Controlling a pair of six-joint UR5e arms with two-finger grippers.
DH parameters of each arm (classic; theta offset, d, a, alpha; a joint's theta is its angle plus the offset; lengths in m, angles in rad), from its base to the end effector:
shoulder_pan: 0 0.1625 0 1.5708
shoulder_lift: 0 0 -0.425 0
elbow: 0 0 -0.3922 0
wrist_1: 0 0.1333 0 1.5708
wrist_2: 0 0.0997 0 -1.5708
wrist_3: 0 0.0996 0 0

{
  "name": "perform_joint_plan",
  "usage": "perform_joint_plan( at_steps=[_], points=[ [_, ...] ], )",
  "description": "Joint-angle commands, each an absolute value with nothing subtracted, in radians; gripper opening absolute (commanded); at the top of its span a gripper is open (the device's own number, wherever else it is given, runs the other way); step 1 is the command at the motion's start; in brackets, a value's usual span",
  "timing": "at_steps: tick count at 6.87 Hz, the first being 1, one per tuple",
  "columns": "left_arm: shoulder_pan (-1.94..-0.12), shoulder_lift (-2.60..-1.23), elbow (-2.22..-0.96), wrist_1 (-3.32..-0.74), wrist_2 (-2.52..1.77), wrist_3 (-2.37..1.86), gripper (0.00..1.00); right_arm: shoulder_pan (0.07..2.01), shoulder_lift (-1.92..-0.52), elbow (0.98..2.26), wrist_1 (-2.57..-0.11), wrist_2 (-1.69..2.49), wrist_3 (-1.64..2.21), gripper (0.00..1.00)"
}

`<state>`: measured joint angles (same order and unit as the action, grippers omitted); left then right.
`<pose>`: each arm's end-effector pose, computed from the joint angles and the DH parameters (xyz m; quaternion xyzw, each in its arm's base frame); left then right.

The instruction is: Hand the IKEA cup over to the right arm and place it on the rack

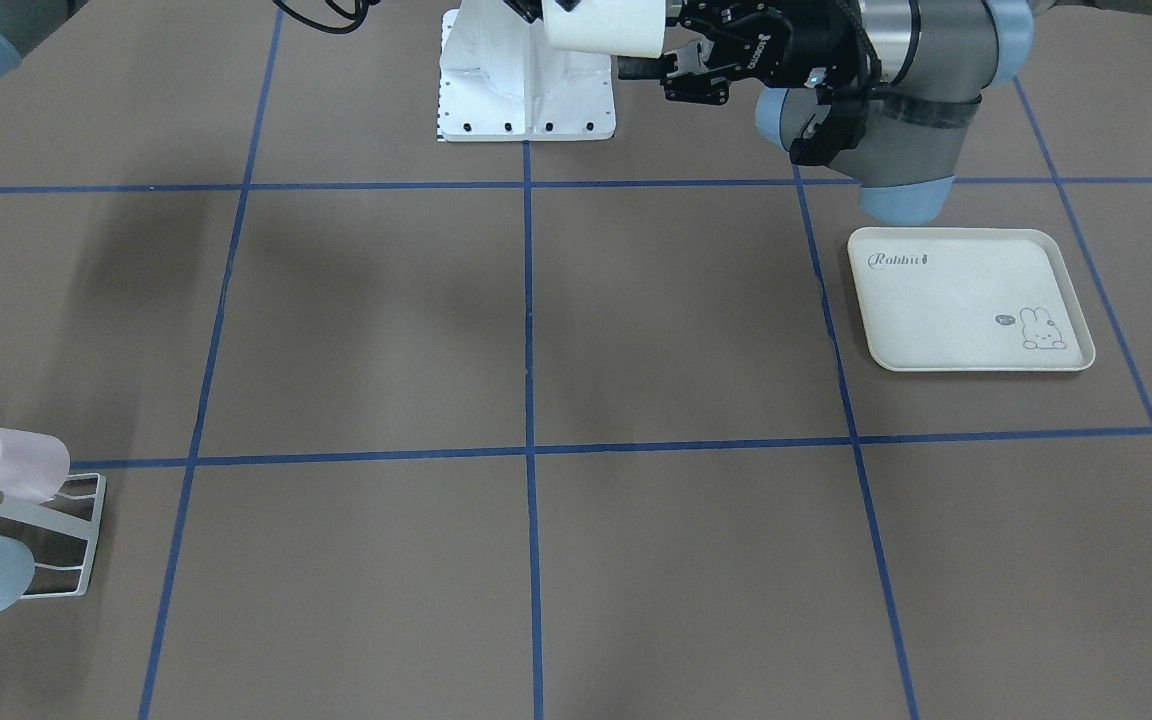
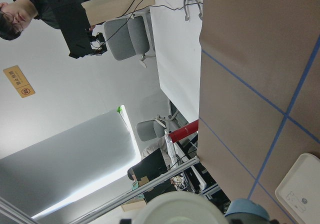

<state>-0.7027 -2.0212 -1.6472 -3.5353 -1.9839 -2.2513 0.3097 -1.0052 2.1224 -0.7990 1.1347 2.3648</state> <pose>0.3212 -0.3943 0.2150 -0.0552 0.9281 -0.0497 0.3648 -0.3791 -0.3054 0.0458 -0.0666 -0.7983 0.4493 0.3954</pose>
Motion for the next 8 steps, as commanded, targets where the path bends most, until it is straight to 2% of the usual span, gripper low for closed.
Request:
perform_joint_plan(
  at_steps=[1,4,6,8],
  points=[
    [-0.739,-2.011,-1.638,-3.524,-1.983,-2.244,0.99,0.327,-1.107,2.128,-0.804,1.086,2.282,0.0],
    [-0.795,-2.013,-1.598,-3.511,-1.985,-2.241,0.99,0.499,-1.288,2.115,-0.903,1.087,1.905,0.0],
    [-0.799,-2.006,-1.598,-3.491,-1.99,-2.157,0.99,0.694,-1.321,2.103,-1.093,1.202,1.612,0.0],
    [-0.799,-2.005,-1.597,-3.475,-1.99,-2.108,0.99,0.914,-1.322,1.993,-1.103,1.385,1.359,0.0]
  ],
)
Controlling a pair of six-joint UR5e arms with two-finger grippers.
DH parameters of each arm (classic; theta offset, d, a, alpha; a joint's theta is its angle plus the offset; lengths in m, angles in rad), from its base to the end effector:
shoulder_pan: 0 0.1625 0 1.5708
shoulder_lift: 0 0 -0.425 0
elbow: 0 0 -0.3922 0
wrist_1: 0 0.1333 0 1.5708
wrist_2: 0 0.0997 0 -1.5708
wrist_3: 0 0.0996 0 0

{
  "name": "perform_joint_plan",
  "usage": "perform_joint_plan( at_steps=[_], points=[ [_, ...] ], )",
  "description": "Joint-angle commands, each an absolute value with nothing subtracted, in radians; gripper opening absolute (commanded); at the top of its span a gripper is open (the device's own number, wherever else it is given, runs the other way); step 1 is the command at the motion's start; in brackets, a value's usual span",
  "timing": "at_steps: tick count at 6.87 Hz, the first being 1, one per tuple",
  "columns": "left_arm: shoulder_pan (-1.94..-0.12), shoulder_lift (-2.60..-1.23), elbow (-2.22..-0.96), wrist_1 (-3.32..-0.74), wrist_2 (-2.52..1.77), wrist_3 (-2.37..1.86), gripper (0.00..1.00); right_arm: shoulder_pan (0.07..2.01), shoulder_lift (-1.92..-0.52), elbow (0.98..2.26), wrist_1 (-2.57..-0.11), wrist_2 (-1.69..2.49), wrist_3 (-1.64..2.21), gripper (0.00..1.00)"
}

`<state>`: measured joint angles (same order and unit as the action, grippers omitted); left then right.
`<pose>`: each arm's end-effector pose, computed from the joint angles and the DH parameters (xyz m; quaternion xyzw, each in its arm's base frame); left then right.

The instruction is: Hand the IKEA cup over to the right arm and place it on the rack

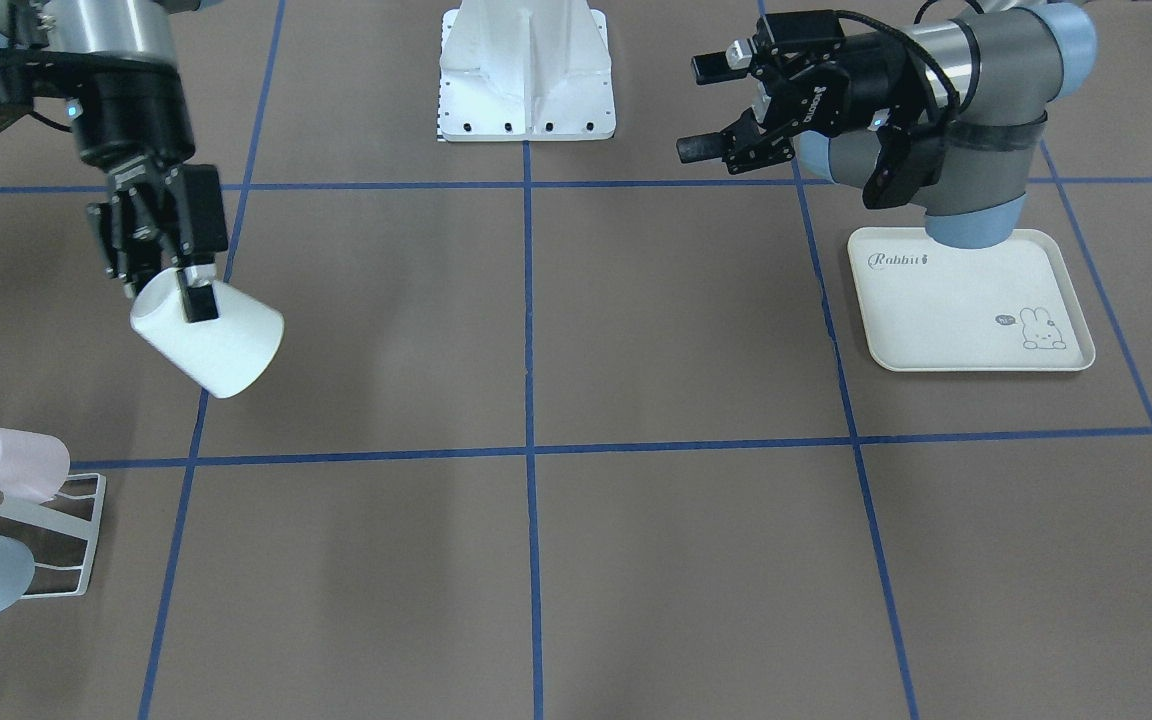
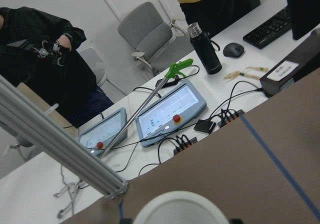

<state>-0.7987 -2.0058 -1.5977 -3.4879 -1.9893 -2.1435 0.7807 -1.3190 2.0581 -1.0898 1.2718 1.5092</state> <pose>0.2970 -0.4380 0.2385 0.0256 0.9109 -0.0813 0.4038 -0.2545 -0.4811 0.2490 0.3430 -0.4671 0.3650 0.7286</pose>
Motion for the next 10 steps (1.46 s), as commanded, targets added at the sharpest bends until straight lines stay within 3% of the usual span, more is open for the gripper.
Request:
perform_joint_plan(
  at_steps=[1,3,6,10],
  points=[
    [-0.798,-2.005,-1.597,-3.461,-1.983,-2.103,0.99,1.033,-1.322,1.921,-1.101,1.482,1.194,0.0],
    [-0.795,-2.006,-1.598,-3.455,-1.982,-2.102,0.99,1.208,-1.321,1.759,-1.074,1.666,0.968,0.0],
    [-0.793,-2.011,-1.594,-3.441,-1.98,-2.102,0.99,1.371,-1.248,1.392,-0.822,1.897,0.815,0.0],
    [-0.79,-2.003,-1.594,-3.442,-1.979,-2.097,0.99,1.365,-1.221,1.303,-0.819,1.905,0.801,0.0]
  ],
)
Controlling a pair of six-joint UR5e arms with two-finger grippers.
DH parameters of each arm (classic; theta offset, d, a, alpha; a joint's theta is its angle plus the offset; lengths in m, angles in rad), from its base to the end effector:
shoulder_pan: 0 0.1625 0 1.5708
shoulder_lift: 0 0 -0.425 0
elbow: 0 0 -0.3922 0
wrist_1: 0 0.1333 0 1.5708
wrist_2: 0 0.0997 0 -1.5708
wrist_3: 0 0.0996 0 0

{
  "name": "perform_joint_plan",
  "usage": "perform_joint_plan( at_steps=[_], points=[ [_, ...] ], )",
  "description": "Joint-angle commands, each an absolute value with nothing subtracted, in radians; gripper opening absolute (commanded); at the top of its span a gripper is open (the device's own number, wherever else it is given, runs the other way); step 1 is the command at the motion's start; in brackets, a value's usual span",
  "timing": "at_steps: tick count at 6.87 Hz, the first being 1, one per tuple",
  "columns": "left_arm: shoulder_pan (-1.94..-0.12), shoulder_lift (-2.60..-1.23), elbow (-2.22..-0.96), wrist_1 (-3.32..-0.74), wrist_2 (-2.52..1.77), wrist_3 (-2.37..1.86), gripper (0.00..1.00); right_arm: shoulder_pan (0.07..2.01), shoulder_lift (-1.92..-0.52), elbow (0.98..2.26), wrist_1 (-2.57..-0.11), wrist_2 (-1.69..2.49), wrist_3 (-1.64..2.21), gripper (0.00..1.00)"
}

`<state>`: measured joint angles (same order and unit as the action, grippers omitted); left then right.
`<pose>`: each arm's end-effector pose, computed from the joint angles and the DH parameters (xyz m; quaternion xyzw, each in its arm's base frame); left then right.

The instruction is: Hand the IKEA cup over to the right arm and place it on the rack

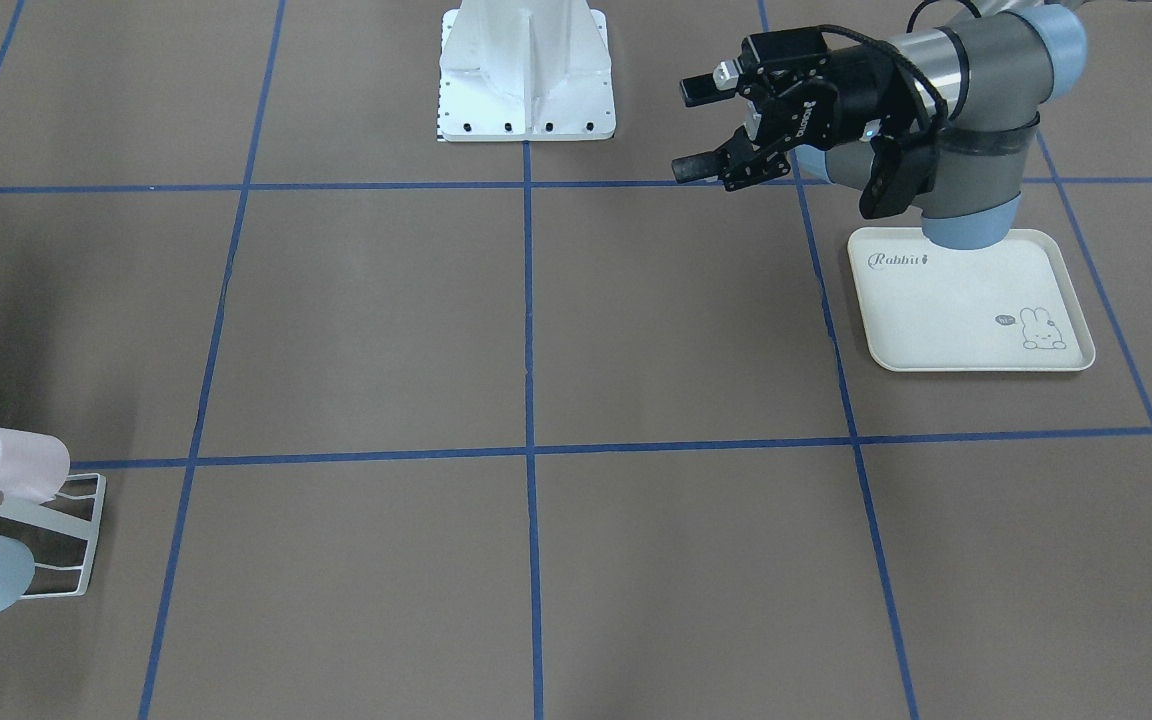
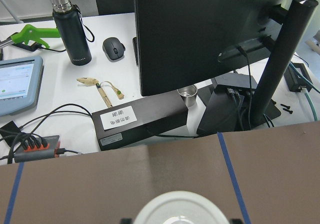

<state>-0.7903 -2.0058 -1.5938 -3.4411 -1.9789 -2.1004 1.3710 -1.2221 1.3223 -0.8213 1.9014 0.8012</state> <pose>0.3054 -0.4417 0.2393 0.0374 0.9022 -0.0904 0.4201 -0.0344 -0.6787 0.5100 0.2848 -0.3266 0.2014 0.8784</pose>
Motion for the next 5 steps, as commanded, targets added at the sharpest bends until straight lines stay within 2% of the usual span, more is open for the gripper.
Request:
perform_joint_plan(
  at_steps=[1,5],
  points=[
    [-0.788,-2.002,-1.594,-3.442,-1.979,-2.08,0.99,1.347,-1.223,1.296,-0.818,1.905,0.801,0.0],
    [-0.776,-2.006,-1.585,-3.441,-1.977,-2.079,1.0,1.33,-1.244,1.278,-0.816,1.904,0.798,0.0]
  ],
)
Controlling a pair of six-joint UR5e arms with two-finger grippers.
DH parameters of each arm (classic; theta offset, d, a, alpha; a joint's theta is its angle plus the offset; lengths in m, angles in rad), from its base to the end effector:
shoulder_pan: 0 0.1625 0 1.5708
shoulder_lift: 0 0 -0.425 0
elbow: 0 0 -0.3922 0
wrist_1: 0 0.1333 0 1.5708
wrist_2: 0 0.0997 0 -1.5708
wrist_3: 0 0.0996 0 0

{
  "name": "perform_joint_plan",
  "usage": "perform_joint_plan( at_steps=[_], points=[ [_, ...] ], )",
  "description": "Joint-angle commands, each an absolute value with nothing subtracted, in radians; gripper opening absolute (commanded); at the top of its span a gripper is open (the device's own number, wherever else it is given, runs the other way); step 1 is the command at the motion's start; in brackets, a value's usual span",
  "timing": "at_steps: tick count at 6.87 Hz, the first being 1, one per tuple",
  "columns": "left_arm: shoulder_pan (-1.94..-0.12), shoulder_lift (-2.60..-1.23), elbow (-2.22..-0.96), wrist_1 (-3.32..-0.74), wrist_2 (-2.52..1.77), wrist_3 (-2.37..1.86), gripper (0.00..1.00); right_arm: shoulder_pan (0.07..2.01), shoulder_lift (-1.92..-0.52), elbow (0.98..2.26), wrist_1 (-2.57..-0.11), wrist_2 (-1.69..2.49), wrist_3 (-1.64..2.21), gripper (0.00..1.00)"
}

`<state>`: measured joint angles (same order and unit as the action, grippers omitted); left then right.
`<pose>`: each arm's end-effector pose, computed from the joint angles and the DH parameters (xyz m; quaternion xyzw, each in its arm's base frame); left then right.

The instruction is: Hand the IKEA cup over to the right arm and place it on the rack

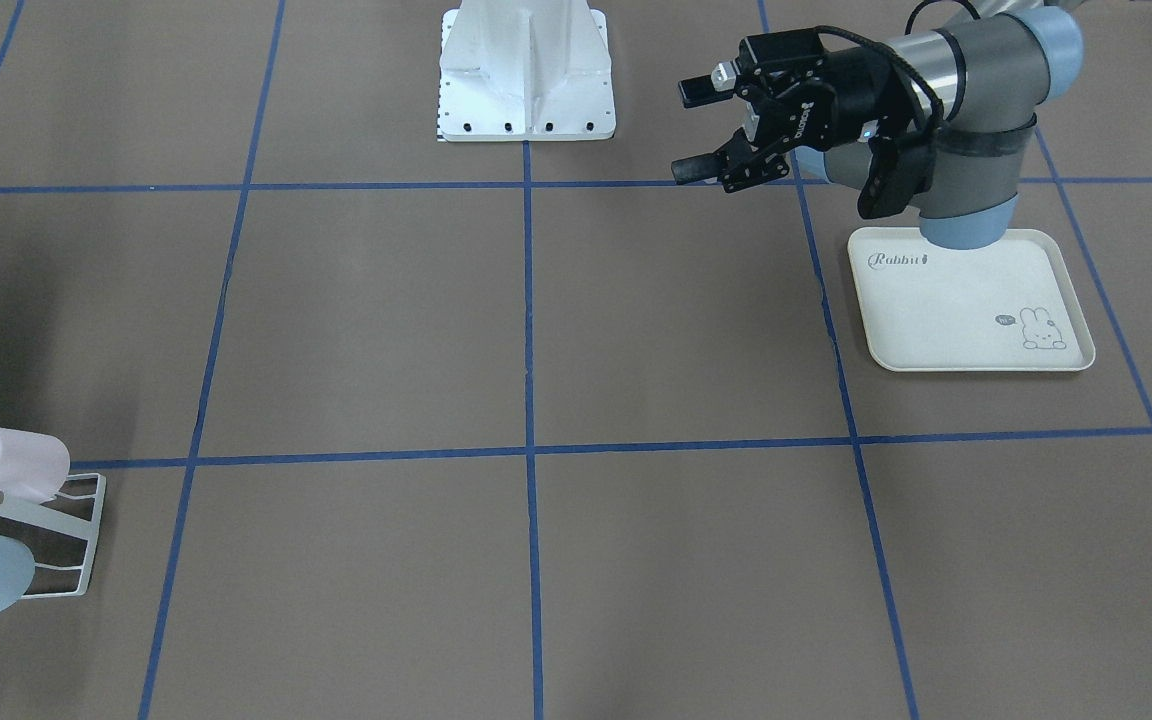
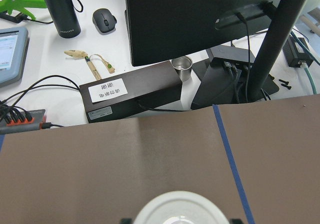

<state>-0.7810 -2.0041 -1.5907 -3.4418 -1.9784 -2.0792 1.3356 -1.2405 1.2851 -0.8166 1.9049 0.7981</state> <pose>0.3100 -0.4394 0.2412 0.0424 0.9012 -0.0854 0.4227 -0.0575 -0.6717 0.5412 0.2577 -0.3226 0.1902 0.8907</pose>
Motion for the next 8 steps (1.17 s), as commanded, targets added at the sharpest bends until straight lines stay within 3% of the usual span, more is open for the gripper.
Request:
perform_joint_plan(
  at_steps=[1,2,6,8],
  points=[
    [-0.776,-2.011,-1.582,-3.442,-1.977,-2.079,0.99,1.319,-1.241,1.276,-0.816,1.902,0.799,0.17],
    [-0.776,-2.014,-1.578,-3.442,-1.977,-2.079,1.0,1.312,-1.241,1.276,-0.808,1.901,0.805,0.99],
    [-0.787,-1.988,-1.502,-3.435,-1.94,-1.766,0.99,1.334,-1.241,1.25,-0.696,2.03,0.772,1.0],
    [-0.901,-1.893,-1.488,-3.271,-1.953,-1.396,0.99,1.486,-1.271,1.25,-0.715,2.194,0.547,1.0]
  ],
)
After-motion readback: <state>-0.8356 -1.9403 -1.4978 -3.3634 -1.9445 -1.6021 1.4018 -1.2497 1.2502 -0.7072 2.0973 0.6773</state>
